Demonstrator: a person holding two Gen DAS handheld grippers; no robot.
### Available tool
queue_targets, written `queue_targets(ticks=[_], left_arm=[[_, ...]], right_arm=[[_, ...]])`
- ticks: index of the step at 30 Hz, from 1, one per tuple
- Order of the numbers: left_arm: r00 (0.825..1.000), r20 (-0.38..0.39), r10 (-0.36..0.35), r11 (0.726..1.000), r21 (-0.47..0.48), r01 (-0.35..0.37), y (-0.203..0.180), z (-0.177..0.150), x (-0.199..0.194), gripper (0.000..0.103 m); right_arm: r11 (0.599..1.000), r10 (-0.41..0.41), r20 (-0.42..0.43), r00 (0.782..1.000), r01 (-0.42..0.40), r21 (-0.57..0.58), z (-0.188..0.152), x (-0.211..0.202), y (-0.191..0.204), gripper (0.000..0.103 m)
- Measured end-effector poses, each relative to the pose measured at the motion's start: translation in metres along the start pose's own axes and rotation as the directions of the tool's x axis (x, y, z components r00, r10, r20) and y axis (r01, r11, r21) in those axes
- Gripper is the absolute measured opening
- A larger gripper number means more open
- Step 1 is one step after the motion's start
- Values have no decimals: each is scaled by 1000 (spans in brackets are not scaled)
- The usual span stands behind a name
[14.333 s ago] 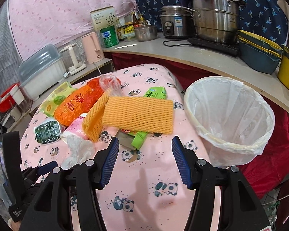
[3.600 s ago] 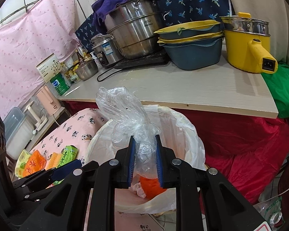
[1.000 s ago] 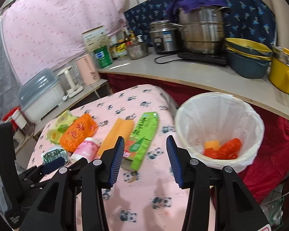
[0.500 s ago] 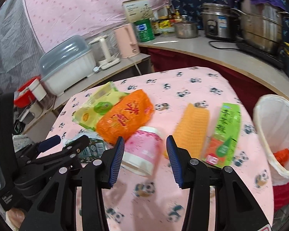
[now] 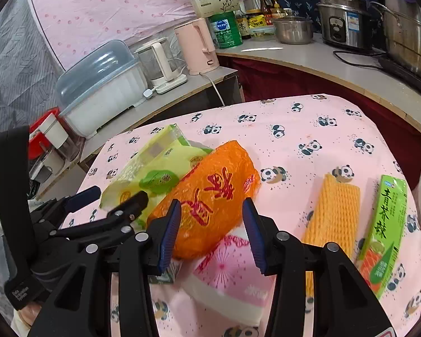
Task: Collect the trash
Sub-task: 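Grasp the yellow-green snack bag with the left tool while the right tool grasps the orange printed bag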
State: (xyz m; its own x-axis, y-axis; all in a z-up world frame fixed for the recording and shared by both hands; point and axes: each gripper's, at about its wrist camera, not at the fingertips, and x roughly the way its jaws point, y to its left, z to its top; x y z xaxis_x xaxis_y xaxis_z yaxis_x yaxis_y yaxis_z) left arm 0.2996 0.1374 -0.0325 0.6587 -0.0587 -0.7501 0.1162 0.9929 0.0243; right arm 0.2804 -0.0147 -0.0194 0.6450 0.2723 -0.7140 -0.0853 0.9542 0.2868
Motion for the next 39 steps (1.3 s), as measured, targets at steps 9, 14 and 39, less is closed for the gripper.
queue_targets(ticks=[9, 14, 39], left_arm=[[998, -45, -54, 998, -20, 53, 5, 1, 22, 14], [997, -25, -79, 994, -77, 77, 17, 0, 16, 5], [994, -34, -100, 980, -179, 92, 38, -10, 6, 4]], right_arm=[[1000, 26, -52, 998, -25, 15, 6, 38, 1, 45], [999, 46, -76, 996, -45, 15, 6, 50, 6, 48], [990, -78, -101, 992, 65, -126, -4, 75, 36, 17]])
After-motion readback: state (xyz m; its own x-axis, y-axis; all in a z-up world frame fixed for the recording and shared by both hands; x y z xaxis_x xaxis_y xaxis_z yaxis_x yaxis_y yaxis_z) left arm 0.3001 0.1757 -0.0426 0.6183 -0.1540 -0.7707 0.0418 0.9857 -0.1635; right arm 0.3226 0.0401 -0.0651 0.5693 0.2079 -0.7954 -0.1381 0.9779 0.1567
